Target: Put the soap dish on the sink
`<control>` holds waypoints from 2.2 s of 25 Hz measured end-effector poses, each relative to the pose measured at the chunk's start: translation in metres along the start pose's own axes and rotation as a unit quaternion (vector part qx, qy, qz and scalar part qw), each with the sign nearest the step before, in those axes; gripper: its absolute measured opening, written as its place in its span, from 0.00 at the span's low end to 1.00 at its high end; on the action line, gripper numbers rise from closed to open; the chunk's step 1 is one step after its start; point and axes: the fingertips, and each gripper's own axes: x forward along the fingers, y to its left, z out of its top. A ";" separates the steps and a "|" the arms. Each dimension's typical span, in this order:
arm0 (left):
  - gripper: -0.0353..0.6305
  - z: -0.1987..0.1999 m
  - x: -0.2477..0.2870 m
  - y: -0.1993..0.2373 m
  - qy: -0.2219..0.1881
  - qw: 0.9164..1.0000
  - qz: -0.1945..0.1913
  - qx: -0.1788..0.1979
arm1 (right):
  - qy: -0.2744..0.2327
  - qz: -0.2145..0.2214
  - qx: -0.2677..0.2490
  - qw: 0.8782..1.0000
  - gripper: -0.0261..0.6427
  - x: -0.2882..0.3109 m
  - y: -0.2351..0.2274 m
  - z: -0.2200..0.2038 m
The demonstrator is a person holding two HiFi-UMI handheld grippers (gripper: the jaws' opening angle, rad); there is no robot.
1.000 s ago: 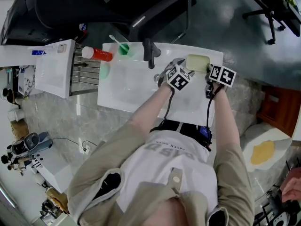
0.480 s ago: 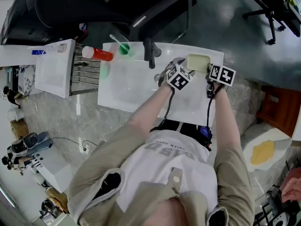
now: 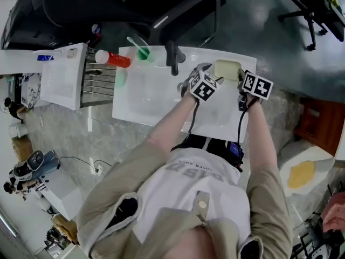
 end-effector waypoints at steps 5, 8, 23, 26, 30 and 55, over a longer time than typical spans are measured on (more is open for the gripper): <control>0.53 0.016 -0.018 0.004 -0.035 0.999 0.015 -0.010 | -0.054 0.015 -0.021 0.998 0.25 -0.026 0.008 0.019; 0.53 0.027 -0.033 0.004 -0.062 0.997 0.026 -0.029 | -0.104 0.033 -0.032 0.993 0.25 -0.050 0.018 0.033; 0.28 0.093 -0.163 -0.018 -0.261 0.959 0.103 -0.047 | -0.325 0.035 -0.188 0.926 0.16 -0.199 0.087 0.057; 0.22 0.102 -0.187 -0.027 -0.294 0.948 0.116 -0.034 | -0.345 0.025 -0.218 0.913 0.14 -0.221 0.098 0.053; 0.10 0.108 -0.209 -0.038 -0.321 0.938 0.131 -0.017 | -0.363 0.017 -0.233 0.902 0.07 -0.243 0.108 0.046; 0.06 0.125 -0.281 -0.055 -0.421 0.893 0.159 -0.023 | -0.469 0.017 -0.264 0.843 0.04 -0.314 0.151 0.052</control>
